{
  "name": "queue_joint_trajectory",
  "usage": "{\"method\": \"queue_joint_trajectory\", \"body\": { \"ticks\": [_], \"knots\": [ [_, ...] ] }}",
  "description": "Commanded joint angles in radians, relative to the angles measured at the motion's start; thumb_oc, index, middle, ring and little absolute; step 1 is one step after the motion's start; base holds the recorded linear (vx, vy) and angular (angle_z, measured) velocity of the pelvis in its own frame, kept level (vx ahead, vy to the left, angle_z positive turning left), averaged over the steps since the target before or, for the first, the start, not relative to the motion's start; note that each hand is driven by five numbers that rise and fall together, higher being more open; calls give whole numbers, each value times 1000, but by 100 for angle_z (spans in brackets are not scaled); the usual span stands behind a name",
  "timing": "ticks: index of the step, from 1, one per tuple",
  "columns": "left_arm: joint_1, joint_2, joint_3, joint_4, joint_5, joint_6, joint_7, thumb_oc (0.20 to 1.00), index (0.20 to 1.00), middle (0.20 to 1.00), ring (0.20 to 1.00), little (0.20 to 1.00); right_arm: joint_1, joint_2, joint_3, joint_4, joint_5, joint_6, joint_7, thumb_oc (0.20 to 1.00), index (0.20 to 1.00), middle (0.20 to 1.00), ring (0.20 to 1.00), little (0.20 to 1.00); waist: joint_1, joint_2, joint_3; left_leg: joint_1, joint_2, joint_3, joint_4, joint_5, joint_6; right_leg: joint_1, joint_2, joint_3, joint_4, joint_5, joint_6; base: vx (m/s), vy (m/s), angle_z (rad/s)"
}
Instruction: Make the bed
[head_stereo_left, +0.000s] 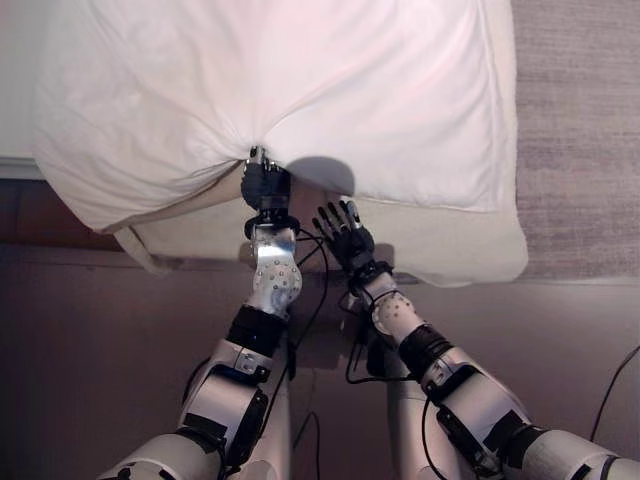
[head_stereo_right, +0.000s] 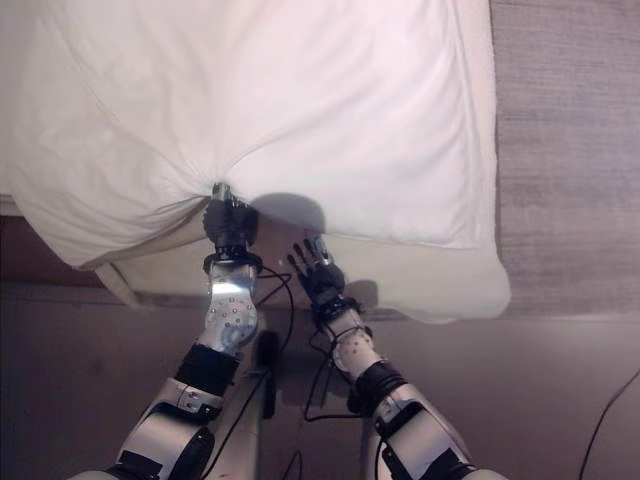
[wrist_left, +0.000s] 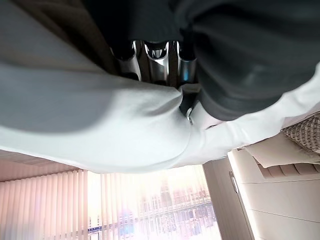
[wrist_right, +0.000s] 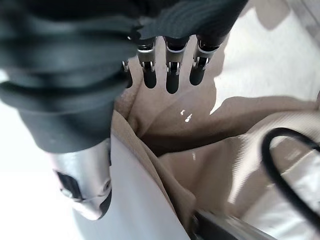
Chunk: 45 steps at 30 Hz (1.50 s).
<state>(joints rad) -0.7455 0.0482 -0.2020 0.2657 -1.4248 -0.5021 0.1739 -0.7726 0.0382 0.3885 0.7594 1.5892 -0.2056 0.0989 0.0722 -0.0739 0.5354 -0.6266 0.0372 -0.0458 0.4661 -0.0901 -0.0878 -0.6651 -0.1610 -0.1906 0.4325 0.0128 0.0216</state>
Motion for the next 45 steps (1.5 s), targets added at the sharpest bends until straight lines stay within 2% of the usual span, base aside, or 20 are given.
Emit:
{"method": "queue_joint_trajectory", "body": {
  "ticks": [1,5,8,13,21,29,36,38,45],
  "knots": [
    [-14,-17,-14,-234,124,-36,-41,200,200,200,200,200,-24,43,-67,-62,74,-56,5,1000,1000,1000,1000,1000,32,96,-28,-42,-79,23,-95,78,62,17,7,-24,17,-68,80,11,52,16],
    [19,-2,-6,-272,138,-46,-33,200,200,200,200,200,-47,31,-105,-144,97,-101,17,1000,1000,1000,1000,1000,43,105,-30,-47,-82,24,-90,75,70,9,2,-25,25,-71,82,14,48,12],
    [45,8,8,-291,157,-54,-11,200,200,200,200,200,-16,6,-124,-280,97,-156,29,1000,1000,1000,1000,1000,37,102,-32,-48,-85,26,-87,74,74,9,-1,-23,20,-73,81,10,45,1],
    [84,27,38,-297,186,-64,23,200,200,200,200,200,35,-42,-160,-366,89,-201,37,1000,1000,1000,1000,1000,23,99,-44,-57,-86,31,-87,77,77,-2,-2,-19,18,-66,79,4,15,0],
    [128,65,86,-347,248,-72,80,200,200,200,200,200,55,-96,-263,-372,86,-266,-47,1000,1000,1000,1000,1000,16,102,-60,-57,-85,35,-93,68,81,-12,-1,-9,12,-69,84,3,11,-2],
    [138,99,117,-371,278,-61,105,200,200,200,200,200,26,-164,-333,-265,61,-249,-135,1000,1000,1000,1000,1000,25,100,-70,-59,-86,33,-108,72,81,-14,-1,-11,-3,-60,89,0,0,0],
    [148,107,101,-382,272,-50,90,200,200,200,200,200,-32,-185,-337,-231,60,-234,-125,1000,1000,1000,1000,1000,29,102,-69,-65,-86,37,-104,76,82,-20,-1,-6,-7,-51,87,0,0,0],
    [145,105,97,-381,269,-51,88,200,200,200,200,200,-47,-187,-330,-246,51,-236,-112,200,200,200,200,200,30,104,-71,-62,-88,37,-107,77,83,-18,1,-5,-8,-52,87,0,0,0],
    [147,96,100,-373,264,-55,73,200,200,200,200,200,-43,-186,-326,-298,49,-240,-59,200,200,200,200,200,27,105,-70,-62,-88,34,-102,76,82,-16,-1,-9,-4,-57,86,0,0,0]
  ]
}}
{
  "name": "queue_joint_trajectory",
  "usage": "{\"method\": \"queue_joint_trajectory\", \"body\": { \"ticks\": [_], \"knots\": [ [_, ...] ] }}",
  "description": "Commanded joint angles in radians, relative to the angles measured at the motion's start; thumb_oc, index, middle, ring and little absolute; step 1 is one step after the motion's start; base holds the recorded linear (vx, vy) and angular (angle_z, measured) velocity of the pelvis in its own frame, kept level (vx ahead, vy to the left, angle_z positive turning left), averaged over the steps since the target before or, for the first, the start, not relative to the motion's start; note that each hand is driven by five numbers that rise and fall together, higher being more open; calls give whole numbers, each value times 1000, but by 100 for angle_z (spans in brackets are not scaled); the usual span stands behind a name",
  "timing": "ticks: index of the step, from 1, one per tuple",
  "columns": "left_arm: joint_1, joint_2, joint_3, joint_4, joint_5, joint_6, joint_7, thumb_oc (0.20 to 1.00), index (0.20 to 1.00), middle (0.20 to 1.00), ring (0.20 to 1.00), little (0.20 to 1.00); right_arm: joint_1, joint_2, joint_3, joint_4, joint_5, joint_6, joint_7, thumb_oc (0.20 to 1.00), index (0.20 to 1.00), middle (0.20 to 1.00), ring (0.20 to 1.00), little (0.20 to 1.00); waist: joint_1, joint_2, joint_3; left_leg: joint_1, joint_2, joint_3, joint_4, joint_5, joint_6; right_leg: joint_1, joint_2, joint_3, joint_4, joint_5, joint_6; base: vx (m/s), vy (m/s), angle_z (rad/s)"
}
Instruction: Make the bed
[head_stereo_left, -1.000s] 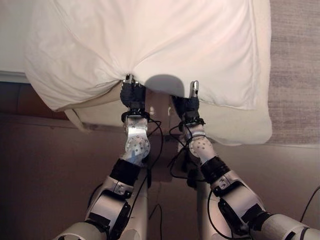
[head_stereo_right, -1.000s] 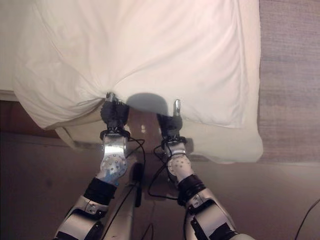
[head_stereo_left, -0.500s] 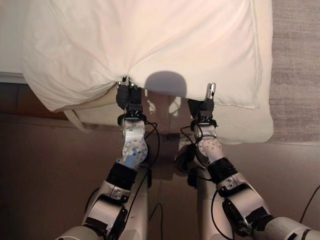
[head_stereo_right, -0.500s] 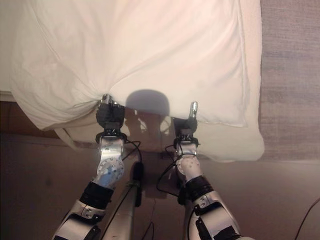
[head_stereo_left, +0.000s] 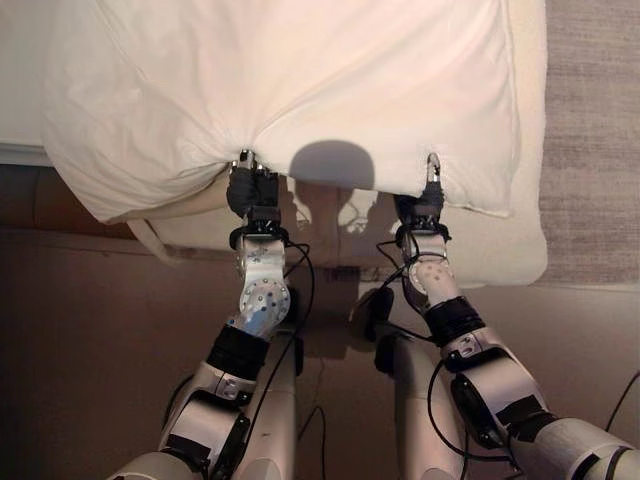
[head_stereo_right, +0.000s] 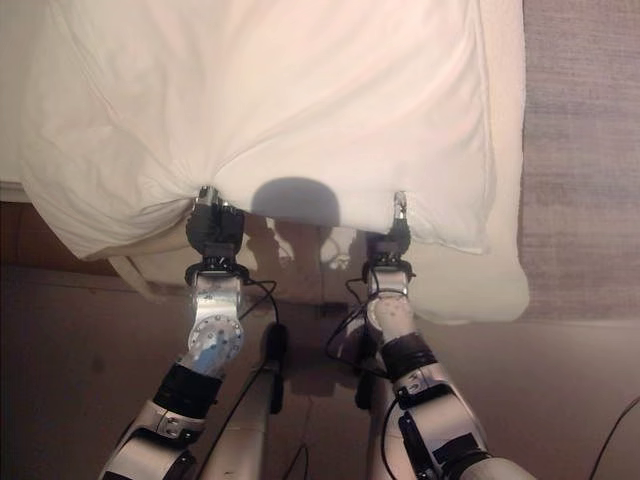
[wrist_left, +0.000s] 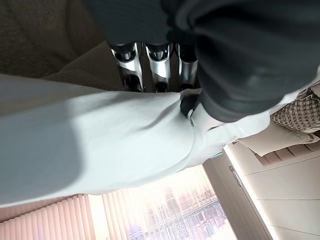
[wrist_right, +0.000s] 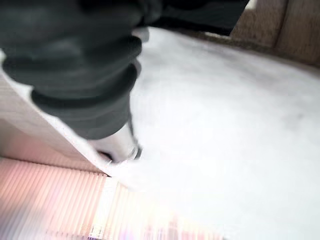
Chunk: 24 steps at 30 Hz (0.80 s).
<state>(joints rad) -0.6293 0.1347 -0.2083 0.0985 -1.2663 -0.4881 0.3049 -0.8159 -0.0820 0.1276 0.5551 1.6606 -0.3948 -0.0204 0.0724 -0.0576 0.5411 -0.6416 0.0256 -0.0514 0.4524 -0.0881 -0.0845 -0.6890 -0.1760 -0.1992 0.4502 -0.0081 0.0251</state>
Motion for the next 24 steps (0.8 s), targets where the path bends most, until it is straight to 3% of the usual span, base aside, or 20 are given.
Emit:
{"method": "queue_joint_trajectory", "body": {
  "ticks": [1,8,9,11,13,14,24],
  "knots": [
    [34,7,111,-200,102,-74,-60,200,200,200,200,200,10,-61,-63,-131,-20,-52,85,200,200,200,200,200,25,89,-77,-48,-77,37,-89,73,79,7,14,1,-19,-37,83,0,0,0],
    [50,5,128,-176,90,-80,-64,200,200,200,200,200,55,-46,-48,-250,-21,-64,141,200,200,200,200,200,21,87,-86,-51,-78,38,-94,78,76,-2,13,0,-13,-41,83,0,0,0],
    [66,-1,136,-168,70,-78,-70,200,200,200,200,200,82,-34,-26,-335,-30,-60,181,200,200,200,200,200,17,84,-84,-50,-76,40,-86,69,77,-4,15,2,0,-54,81,0,0,0],
    [85,-3,142,-162,58,-77,-78,561,561,561,561,561,109,-29,5,-412,-42,-49,209,200,200,200,200,200,13,80,-88,-57,-76,41,-86,77,79,-14,16,6,3,-47,78,0,0,0],
    [91,-2,142,-157,54,-75,-82,645,645,645,645,645,116,-33,14,-434,-51,-45,221,200,200,200,200,200,10,78,-89,-55,-75,43,-85,71,78,-11,16,7,4,-53,80,4,-5,-2],
    [100,-1,144,-144,43,-70,-87,1000,1000,1000,1000,1000,134,-27,38,-499,-63,-45,236,200,200,200,200,200,5,73,-90,-53,-73,45,-95,74,77,-10,17,9,-4,-50,80,0,0,0],
    [158,-12,166,-68,-63,-36,-176,1000,1000,1000,1000,1000,180,-47,102,-639,-95,-28,279,200,200,200,200,200,-17,51,-94,-53,-66,61,-89,71,78,-20,23,26,-4,-42,79,-1,4,-3]
  ]
}}
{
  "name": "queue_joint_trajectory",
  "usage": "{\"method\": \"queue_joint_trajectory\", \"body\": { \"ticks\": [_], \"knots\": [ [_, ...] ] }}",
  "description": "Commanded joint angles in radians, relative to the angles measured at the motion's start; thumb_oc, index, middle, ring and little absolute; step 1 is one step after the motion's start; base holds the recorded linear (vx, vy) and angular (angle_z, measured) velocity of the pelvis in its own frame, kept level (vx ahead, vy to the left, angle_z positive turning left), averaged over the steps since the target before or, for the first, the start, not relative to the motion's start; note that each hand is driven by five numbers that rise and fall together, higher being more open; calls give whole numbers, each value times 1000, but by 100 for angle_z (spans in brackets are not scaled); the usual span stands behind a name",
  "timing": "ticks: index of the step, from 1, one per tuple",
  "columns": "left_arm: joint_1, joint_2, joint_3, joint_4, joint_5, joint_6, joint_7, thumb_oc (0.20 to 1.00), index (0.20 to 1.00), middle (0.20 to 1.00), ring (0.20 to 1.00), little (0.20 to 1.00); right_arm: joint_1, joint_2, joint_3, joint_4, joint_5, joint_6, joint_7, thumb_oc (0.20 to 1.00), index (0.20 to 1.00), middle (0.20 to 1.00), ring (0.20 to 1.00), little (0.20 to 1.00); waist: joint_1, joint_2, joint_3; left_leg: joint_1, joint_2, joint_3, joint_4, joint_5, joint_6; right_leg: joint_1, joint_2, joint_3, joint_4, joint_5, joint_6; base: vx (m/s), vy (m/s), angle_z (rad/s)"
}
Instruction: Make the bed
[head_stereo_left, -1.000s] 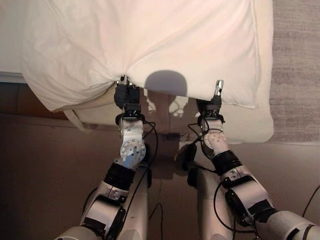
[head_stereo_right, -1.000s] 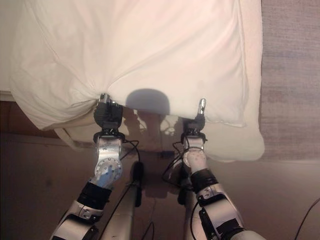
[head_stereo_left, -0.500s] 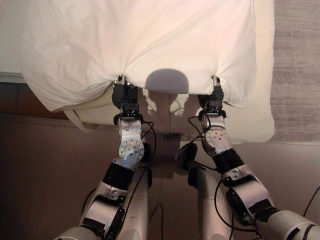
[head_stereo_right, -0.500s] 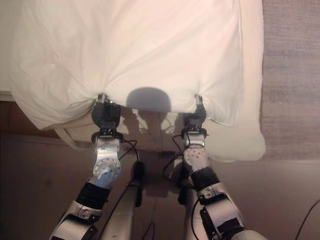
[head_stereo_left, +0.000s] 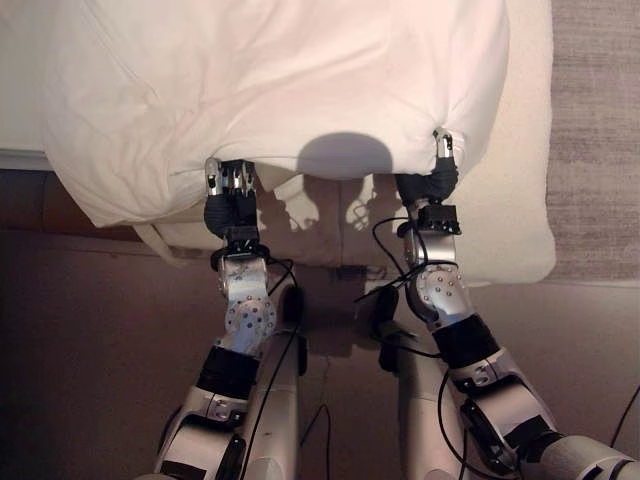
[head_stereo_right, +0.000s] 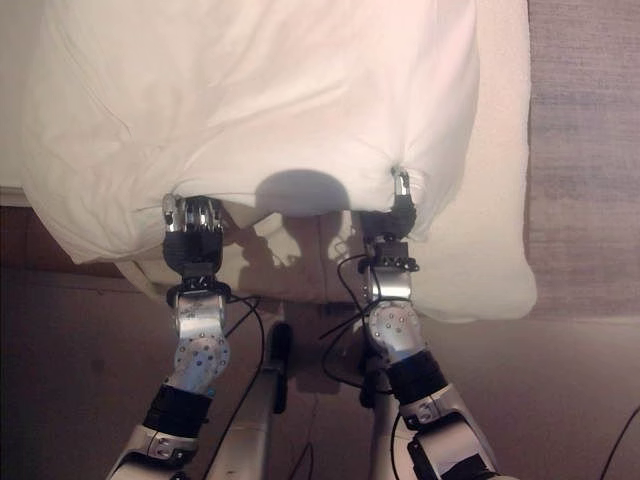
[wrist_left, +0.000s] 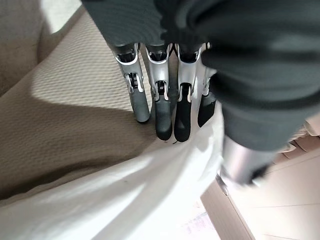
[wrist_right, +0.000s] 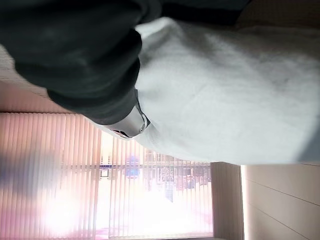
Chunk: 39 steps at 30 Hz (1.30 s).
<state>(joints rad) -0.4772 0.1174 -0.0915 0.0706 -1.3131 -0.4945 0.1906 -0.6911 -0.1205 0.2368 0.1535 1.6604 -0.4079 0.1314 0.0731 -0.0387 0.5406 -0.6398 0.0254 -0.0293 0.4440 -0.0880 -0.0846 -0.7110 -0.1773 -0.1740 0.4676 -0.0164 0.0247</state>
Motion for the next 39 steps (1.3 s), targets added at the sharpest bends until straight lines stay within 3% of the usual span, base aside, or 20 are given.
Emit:
{"method": "queue_joint_trajectory", "body": {
  "ticks": [1,9,16,19,24,29,34,39],
  "knots": [
    [0,7,46,-9,-38,-22,-75,1000,1000,1000,1000,1000,59,-8,9,-250,-96,-9,134,200,200,200,200,200,-23,26,-97,-54,-63,41,-81,70,78,1,27,3,-22,-33,78,0,0,0],
    [-68,7,50,150,-119,19,-153,1000,1000,1000,1000,1000,65,4,49,-271,-78,-6,166,200,200,200,200,200,-43,-4,-112,-55,-54,51,-71,64,76,2,38,19,-23,-33,77,0,0,0],
    [-87,7,33,227,-123,37,-119,1000,1000,1000,1000,1000,64,-3,72,-303,-75,-5,172,200,200,200,200,200,-54,-9,-116,-55,-50,59,-65,59,75,2,41,24,-19,-31,79,0,0,0],
    [-87,4,34,255,-119,40,-69,1000,1000,1000,1000,1000,68,-18,82,-320,-72,3,167,200,200,200,200,200,-58,-8,-116,-56,-48,62,-63,60,74,5,40,24,-21,-30,79,0,0,0],
    [-120,16,35,320,-99,30,123,1000,1000,1000,1000,1000,70,-58,104,-351,-72,11,128,200,200,200,200,200,-66,7,-105,-50,-51,59,-65,63,75,15,37,22,-25,-30,79,3,2,-6],
    [-146,18,45,333,-83,42,219,1000,1000,1000,1000,1000,79,-79,115,-376,-78,23,94,200,200,200,200,200,-70,20,-92,-47,-54,60,-59,61,76,19,36,21,-20,-32,79,2,2,-2],
    [-143,10,34,307,-58,45,282,1000,1000,1000,1000,1000,85,-92,113,-395,-102,30,64,200,200,200,200,200,-70,29,-82,-47,-56,60,-61,65,76,21,35,20,-22,-29,80,0,0,0],
    [-35,-14,21,212,-38,56,294,1000,1000,1000,1000,1000,102,-104,94,-422,-141,34,46,200,200,200,200,200,-63,36,-71,-42,-58,62,-68,71,79,25,35,21,-31,-19,79,0,0,0]
  ]
}}
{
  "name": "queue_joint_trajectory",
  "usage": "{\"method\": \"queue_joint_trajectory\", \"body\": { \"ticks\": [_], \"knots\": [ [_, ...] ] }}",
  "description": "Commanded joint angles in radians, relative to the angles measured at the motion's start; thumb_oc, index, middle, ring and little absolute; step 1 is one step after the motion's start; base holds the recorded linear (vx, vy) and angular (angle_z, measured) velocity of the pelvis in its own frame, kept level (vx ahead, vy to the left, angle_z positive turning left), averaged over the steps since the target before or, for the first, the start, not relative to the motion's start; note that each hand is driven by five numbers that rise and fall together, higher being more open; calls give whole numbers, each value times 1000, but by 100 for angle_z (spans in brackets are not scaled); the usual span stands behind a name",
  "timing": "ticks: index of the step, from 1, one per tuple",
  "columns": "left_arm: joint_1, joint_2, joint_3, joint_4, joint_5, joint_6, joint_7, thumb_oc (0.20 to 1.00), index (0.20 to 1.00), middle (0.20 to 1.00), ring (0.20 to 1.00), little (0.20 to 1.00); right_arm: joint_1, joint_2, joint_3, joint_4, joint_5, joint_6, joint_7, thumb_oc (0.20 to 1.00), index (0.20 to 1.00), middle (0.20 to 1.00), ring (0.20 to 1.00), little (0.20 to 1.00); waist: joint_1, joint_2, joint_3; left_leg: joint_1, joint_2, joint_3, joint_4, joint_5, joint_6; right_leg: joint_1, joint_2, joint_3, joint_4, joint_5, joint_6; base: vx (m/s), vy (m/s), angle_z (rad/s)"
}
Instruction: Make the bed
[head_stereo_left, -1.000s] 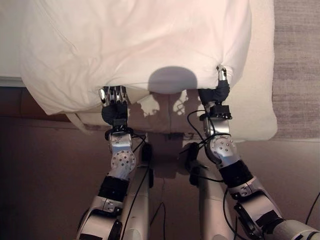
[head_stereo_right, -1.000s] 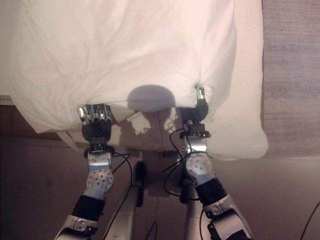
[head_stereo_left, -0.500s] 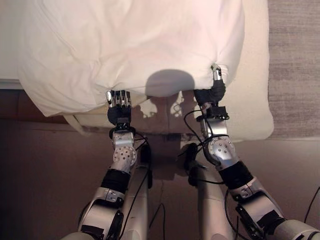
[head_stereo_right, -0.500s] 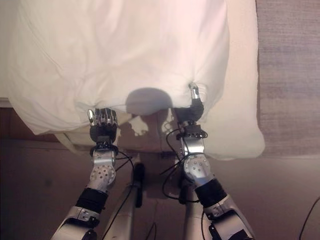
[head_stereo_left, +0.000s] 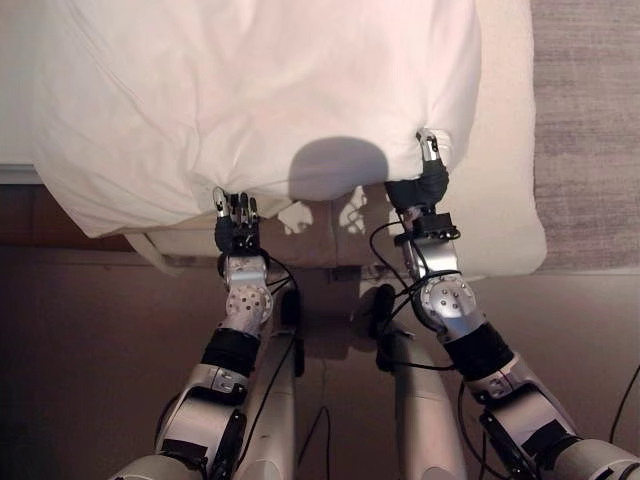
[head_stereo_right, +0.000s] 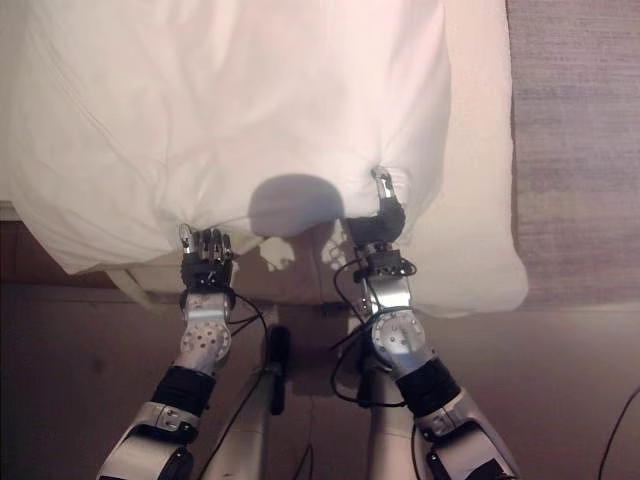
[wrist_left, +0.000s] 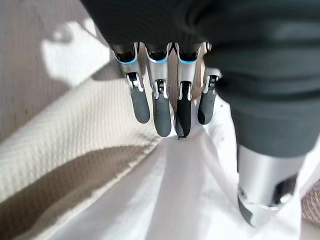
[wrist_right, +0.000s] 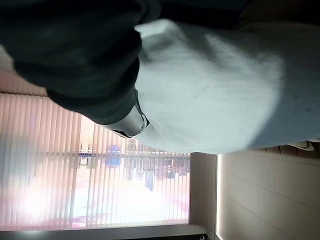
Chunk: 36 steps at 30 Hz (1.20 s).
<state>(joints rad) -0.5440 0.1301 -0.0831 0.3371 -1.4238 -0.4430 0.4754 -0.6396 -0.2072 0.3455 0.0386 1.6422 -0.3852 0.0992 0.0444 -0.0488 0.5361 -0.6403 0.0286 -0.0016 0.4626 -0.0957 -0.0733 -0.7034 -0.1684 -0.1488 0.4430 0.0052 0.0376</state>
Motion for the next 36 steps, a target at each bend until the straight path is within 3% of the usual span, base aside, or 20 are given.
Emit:
{"method": "queue_joint_trajectory", "body": {
  "ticks": [1,12,18,25,36],
  "knots": [
    [33,-27,12,-55,73,4,9,1000,1000,1000,1000,1000,51,-17,-14,-307,-123,11,79,200,200,200,200,200,-34,46,-65,-38,-61,34,-84,74,67,21,26,-4,-4,-46,66,0,0,0],
    [238,3,-106,-208,19,61,-60,1000,1000,1000,1000,1000,14,-26,-19,-344,-161,14,67,200,200,200,200,200,-20,64,-37,-18,-65,33,-97,77,74,39,25,-4,-14,-45,65,0,0,0],
    [266,10,-118,-224,-27,65,-90,1000,1000,1000,1000,1000,-4,-23,-13,-348,-165,13,72,200,200,200,200,200,-17,66,-34,-13,-65,38,-100,77,74,38,25,-1,-13,-42,65,0,0,0],
    [148,4,-111,-118,-81,81,-124,1000,1000,1000,1000,1000,-14,-5,20,-340,-144,12,87,200,200,200,200,200,-33,50,-41,-14,-57,45,-94,72,72,34,25,8,-7,-44,64,0,0,0],
    [-64,-34,-50,43,-160,54,-189,1000,1000,1000,1000,1000,-4,34,74,-336,-116,4,107,200,200,200,200,200,-62,15,-62,-28,-47,62,-72,62,64,20,32,25,3,-47,63,-1,0,-1]
  ]
}}
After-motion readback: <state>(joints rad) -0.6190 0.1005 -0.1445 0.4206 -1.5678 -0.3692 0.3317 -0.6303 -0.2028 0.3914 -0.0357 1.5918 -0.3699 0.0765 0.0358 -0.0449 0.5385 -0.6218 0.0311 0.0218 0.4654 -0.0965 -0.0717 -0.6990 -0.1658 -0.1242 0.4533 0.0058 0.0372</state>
